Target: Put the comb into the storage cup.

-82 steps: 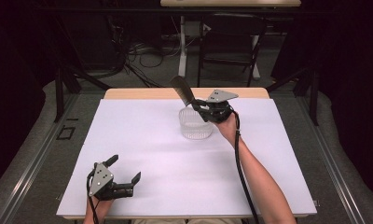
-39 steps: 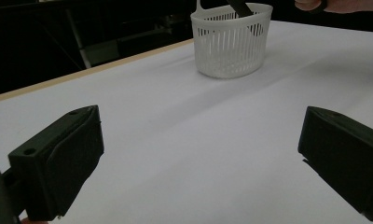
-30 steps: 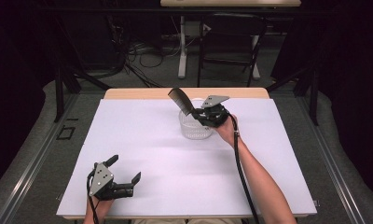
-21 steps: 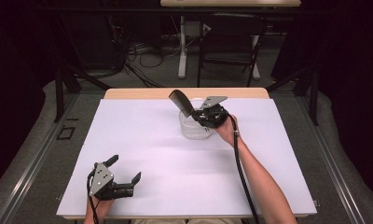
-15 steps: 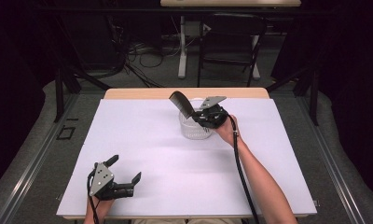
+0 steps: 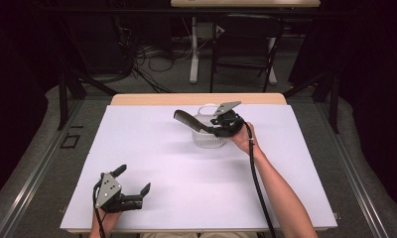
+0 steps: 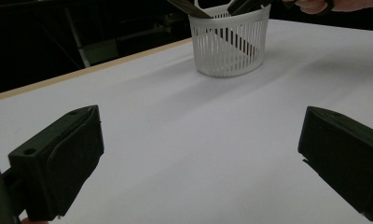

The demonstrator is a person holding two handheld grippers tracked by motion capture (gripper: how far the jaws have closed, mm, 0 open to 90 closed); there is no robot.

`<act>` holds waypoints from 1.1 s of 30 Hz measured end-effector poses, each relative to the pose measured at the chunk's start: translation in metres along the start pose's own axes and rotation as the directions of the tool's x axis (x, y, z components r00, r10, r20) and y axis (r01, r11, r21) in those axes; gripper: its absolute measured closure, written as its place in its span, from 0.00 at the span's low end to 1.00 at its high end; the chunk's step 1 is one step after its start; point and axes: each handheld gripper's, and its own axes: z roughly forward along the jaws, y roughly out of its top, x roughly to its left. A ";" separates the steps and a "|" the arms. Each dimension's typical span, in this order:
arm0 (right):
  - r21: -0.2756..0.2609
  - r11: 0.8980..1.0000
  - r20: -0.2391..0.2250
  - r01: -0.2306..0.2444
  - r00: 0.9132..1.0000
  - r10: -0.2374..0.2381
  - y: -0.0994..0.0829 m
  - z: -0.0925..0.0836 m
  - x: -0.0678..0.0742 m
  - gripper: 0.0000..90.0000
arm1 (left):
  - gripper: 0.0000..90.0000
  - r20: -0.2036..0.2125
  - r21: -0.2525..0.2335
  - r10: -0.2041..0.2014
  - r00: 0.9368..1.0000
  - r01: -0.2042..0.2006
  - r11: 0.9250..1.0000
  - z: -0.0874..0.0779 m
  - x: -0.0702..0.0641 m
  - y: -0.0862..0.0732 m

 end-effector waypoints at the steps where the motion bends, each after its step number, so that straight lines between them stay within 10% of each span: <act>1: 0.000 1.000 0.000 -0.008 1.000 0.008 0.000 -0.001 0.000 0.62 | 0.00 0.000 0.000 0.000 1.000 0.000 1.000 0.000 0.000 0.000; 33: -0.059 0.986 -0.073 -0.156 0.986 0.152 0.001 -0.047 0.004 0.17 | 0.00 0.002 0.000 0.000 1.000 0.000 1.000 0.000 -0.001 0.000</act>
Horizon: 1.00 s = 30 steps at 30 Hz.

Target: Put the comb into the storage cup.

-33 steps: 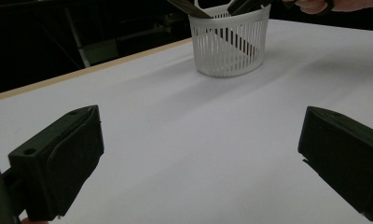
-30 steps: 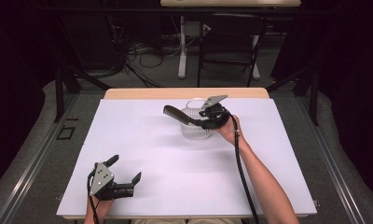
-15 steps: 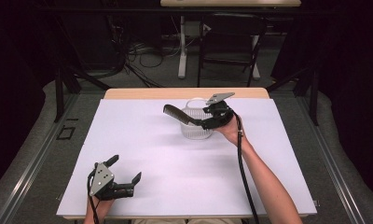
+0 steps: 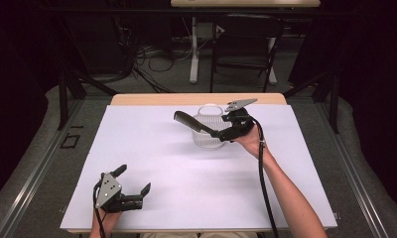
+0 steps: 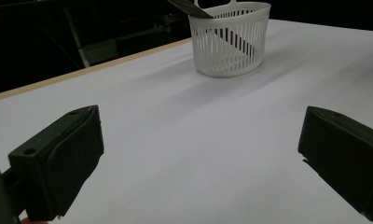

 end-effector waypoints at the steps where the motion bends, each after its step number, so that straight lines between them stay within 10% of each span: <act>1: -0.003 1.000 -0.005 -0.005 1.000 0.005 -0.002 -0.003 0.000 0.16 | 0.00 0.001 -0.001 -0.001 1.000 0.001 1.000 0.000 0.000 0.000; 30: 0.037 0.999 0.006 -0.033 0.999 0.032 -0.044 -0.039 0.011 0.05 | 0.00 0.004 0.007 0.001 1.000 -0.001 1.000 0.001 0.000 0.000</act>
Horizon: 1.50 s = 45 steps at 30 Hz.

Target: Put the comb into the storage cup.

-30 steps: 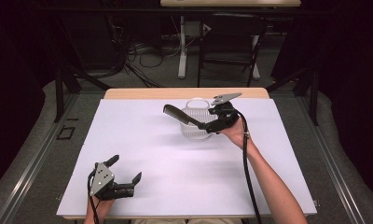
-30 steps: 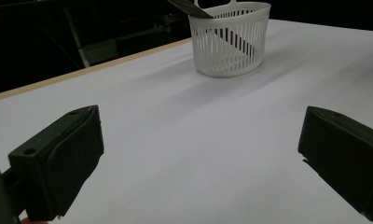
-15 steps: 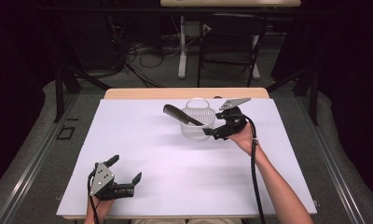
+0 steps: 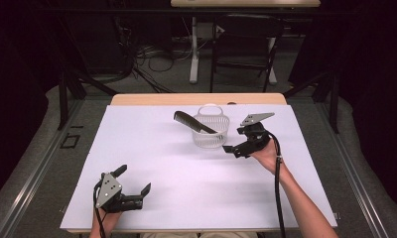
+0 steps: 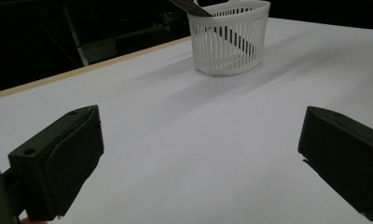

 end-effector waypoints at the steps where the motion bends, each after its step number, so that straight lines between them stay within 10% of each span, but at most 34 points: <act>1: 0.000 1.000 -0.003 -0.003 1.000 0.003 -0.001 0.000 0.001 0.05 | 0.00 0.000 0.001 0.001 1.000 -0.001 1.000 0.000 0.000 0.000; 45: -0.030 0.999 0.073 -0.031 0.997 0.033 -0.067 -0.039 0.028 0.02 | 0.00 0.004 0.008 0.005 1.000 -0.005 1.000 0.000 -0.001 -0.001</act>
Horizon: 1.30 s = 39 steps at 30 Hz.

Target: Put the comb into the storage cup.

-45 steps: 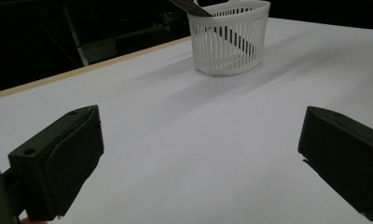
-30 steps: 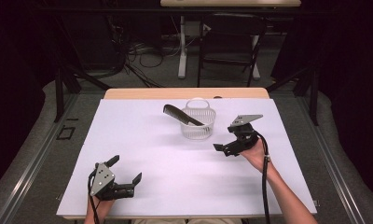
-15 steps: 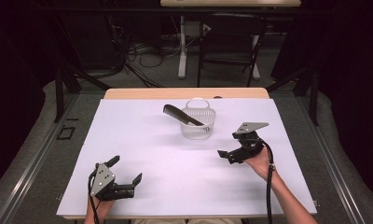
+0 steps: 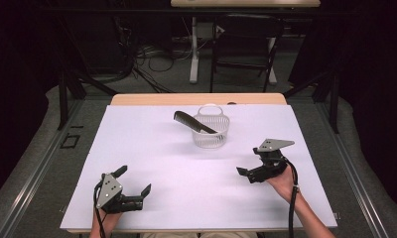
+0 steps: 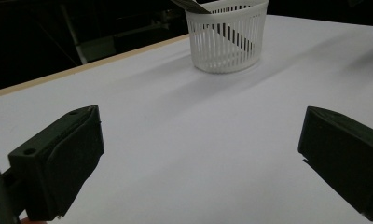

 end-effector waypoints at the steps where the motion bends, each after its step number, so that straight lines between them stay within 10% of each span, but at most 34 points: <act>1: 0.000 1.000 0.000 0.000 1.000 0.000 0.000 0.000 0.000 0.02 | 0.00 0.001 0.001 0.000 1.000 0.000 1.000 0.000 0.000 0.000; 39: -0.090 0.995 0.038 0.040 0.999 -0.036 -0.042 -0.032 0.024 0.01 | 0.00 0.003 0.006 0.004 1.000 -0.004 1.000 0.000 -0.002 -0.001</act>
